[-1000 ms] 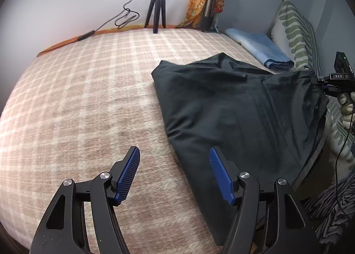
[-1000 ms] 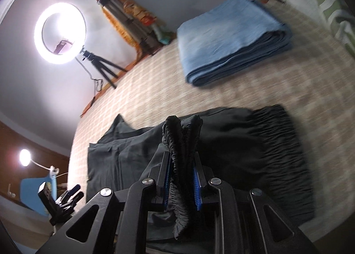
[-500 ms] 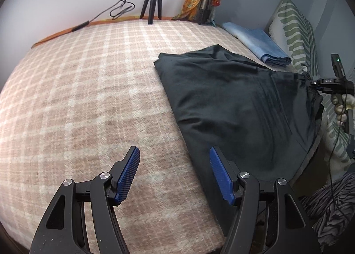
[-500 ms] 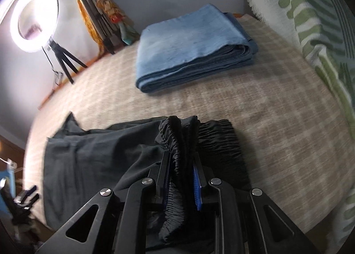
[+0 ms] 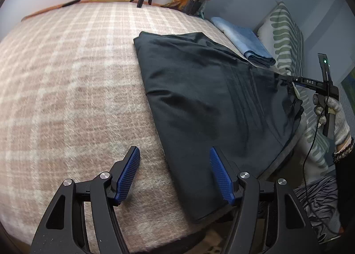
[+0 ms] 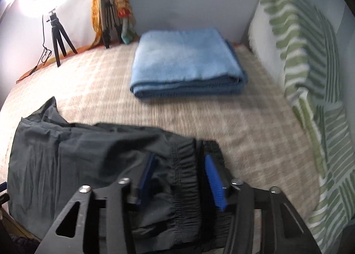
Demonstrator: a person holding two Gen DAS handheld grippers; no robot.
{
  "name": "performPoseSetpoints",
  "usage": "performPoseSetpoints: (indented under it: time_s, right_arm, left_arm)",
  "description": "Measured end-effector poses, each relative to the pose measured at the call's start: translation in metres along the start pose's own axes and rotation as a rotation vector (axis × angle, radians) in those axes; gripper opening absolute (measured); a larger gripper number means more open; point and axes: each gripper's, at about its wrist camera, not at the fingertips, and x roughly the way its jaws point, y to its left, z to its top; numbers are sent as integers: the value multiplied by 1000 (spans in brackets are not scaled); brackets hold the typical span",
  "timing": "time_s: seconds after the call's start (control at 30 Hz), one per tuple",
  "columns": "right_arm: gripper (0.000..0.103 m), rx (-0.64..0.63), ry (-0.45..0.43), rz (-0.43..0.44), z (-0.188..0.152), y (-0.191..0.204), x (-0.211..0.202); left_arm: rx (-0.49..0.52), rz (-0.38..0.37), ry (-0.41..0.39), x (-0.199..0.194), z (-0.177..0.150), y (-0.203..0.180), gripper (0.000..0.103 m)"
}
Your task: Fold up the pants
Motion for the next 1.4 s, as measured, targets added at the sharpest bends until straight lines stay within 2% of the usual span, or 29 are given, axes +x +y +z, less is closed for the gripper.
performPoseSetpoints:
  time_s: [0.07, 0.1, 0.2, 0.33, 0.47, 0.6, 0.73, 0.8, 0.87, 1.13, 1.4]
  right_arm:
    - [56, 10, -42, -2, 4, 3, -11]
    - [56, 21, -66, 27, 7, 5, -18]
    - [56, 10, -141, 170, 16, 24, -38]
    - [56, -99, -198, 339, 29, 75, -55]
    - [56, -216, -195, 463, 40, 135, -57]
    - [56, -310, -179, 530, 52, 189, -52]
    - [56, -337, -137, 601, 60, 227, -40]
    - [56, -357, -107, 623, 64, 244, -31]
    - [56, -385, -78, 642, 68, 264, -21]
    - [55, -516, 49, 647, 71, 348, 26]
    - [51, -669, 134, 598, 58, 400, 51]
  left_arm:
    - [7, 2, 1, 0, 0, -2, 65]
    - [5, -3, 1, 0, -1, -2, 65]
    - [-4, -17, -2, 0, -2, -3, 63]
    - [1, -42, 2, -1, -5, -5, 62]
    - [8, -58, 0, -3, -10, -6, 61]
    - [0, -80, -5, -5, -14, -3, 54]
    - [-24, -104, -7, -6, -15, 1, 48]
    - [-34, -122, -3, -5, -15, 2, 39]
    - [-33, -133, 4, -3, -14, 1, 35]
    - [12, -126, 4, 1, -14, -8, 33]
    - [9, -137, 7, 0, -14, -4, 31]
